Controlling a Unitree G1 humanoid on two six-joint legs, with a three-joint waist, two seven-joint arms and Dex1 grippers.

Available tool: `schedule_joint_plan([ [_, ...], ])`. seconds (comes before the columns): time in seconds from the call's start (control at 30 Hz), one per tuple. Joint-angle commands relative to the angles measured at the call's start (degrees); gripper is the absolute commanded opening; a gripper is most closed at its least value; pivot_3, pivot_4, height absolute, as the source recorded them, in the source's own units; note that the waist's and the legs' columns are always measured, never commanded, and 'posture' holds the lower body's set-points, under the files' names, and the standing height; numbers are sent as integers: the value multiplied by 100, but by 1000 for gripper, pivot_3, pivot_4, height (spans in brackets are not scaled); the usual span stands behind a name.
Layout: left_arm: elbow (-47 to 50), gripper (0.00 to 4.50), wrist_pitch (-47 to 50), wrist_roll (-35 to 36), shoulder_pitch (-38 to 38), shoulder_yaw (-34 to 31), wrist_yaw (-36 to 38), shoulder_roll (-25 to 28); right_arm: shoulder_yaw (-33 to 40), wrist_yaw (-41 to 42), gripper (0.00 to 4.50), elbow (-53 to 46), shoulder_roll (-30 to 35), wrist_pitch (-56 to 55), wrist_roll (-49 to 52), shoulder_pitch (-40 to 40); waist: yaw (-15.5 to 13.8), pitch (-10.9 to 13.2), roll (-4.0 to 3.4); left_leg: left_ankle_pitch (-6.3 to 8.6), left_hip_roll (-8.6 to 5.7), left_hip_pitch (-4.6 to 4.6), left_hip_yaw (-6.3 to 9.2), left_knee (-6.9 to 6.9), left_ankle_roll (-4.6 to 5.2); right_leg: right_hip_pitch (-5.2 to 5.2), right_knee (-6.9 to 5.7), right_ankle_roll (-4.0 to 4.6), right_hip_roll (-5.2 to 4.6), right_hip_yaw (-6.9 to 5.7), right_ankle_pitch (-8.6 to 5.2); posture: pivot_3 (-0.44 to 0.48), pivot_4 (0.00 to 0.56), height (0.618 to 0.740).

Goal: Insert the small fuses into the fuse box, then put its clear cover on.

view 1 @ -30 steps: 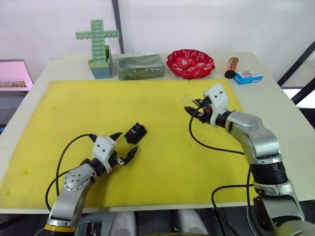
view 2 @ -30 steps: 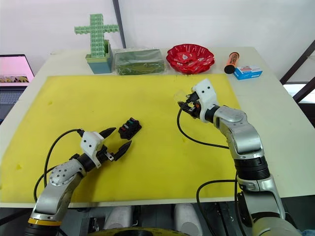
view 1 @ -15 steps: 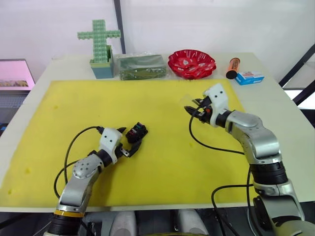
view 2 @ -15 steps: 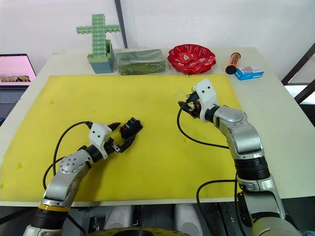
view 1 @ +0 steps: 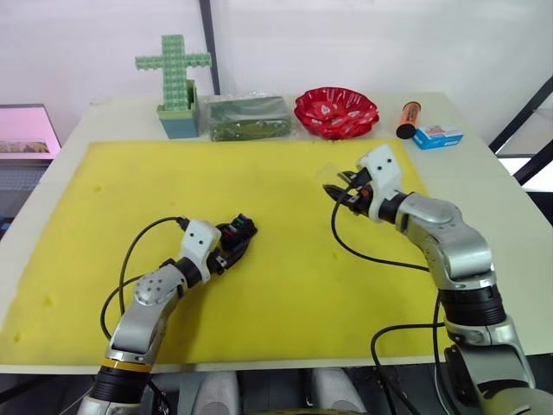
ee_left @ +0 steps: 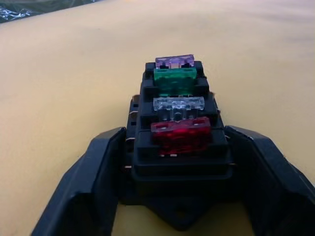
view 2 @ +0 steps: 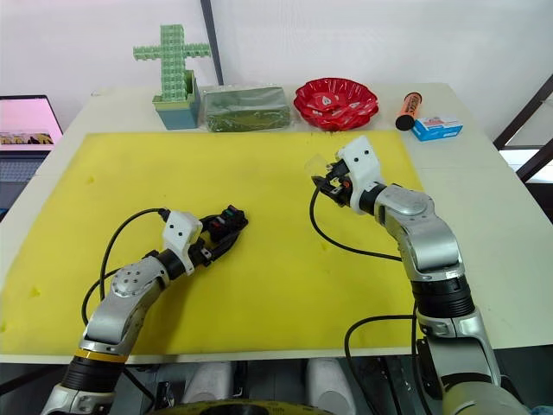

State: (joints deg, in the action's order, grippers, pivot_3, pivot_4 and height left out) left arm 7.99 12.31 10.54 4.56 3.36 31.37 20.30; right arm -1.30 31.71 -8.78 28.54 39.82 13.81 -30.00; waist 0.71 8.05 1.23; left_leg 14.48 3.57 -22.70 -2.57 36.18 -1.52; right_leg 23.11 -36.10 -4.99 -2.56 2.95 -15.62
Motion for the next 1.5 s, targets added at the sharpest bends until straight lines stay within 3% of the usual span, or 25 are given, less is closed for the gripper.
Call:
schedule_joint_plan([
  [0.03, -33, 2822, 165, 19, 0, -63, 6, 72, 133, -25, 1811, -254, 38, 6, 56, -33, 1, 0, 0, 0, 0, 0, 0, 0, 0, 0, 0, 0, 0, 0, 0, 0, 150, 740],
  [0.17, -5, 2822, 241, 223, 179, -114, 424, 334, 114, 72, 1811, -281, 57, 68, 112, -21, 9, 0, 0, 0, 1, 1, 0, 0, 0, 0, 0, 0, 1, 0, 0, 0, 150, 740],
  [0.37, -488, 2822, -359, 978, 874, 311, 2871, 869, -298, 1547, 1811, -324, 646, -131, 502, -309, 3, 3, -2, 0, 0, -9, -2, -1, 0, 9, 4, 2, 2, -1, -1, 0, 150, 740],
  [0.5, -1743, 2822, -1256, 925, 1757, 753, 4576, 901, -713, 2605, 1811, -482, 937, -85, 846, -672, 6, 3, -2, 0, 0, -12, -1, 0, 0, 12, 6, 3, 5, -1, -2, 0, 150, 740],
  [0.6, -2750, 2822, -2084, 637, 2286, 960, 5130, 749, -925, 2990, 1811, -634, 1039, -87, 938, -778, 0, 3, -2, 0, 3, -13, 1, 0, 0, 13, 6, 3, 11, -2, -2, 0, 150, 740],
  [0.77, -4167, 2822, -3138, 332, 2895, 953, 5367, 362, -1238, 3129, 1811, -1017, 1019, 40, 975, -736, -5, 3, -1, 0, 2, -44, 7, 10, 1, 34, 6, 0, 11, -2, 0, 0, 150, 740],
  [0.93, -4911, 2822, -3745, 167, 3117, 863, 5350, 179, -1618, 2851, 1811, -1015, 815, -71, 642, -633, -21, 2, 0, 0, 1, -54, 18, 27, 1, 35, 1, -11, 12, -7, 6, 0, 150, 740],
  [1.5, -5017, 2822, -3918, 165, 3073, 833, 5270, 113, -2162, 2627, 1811, -749, 498, -205, 80, -675, -15, 1, 0, 0, 1, -58, 33, 49, 1, 25, -5, -10, 13, -14, 6, 0, 150, 740],
])
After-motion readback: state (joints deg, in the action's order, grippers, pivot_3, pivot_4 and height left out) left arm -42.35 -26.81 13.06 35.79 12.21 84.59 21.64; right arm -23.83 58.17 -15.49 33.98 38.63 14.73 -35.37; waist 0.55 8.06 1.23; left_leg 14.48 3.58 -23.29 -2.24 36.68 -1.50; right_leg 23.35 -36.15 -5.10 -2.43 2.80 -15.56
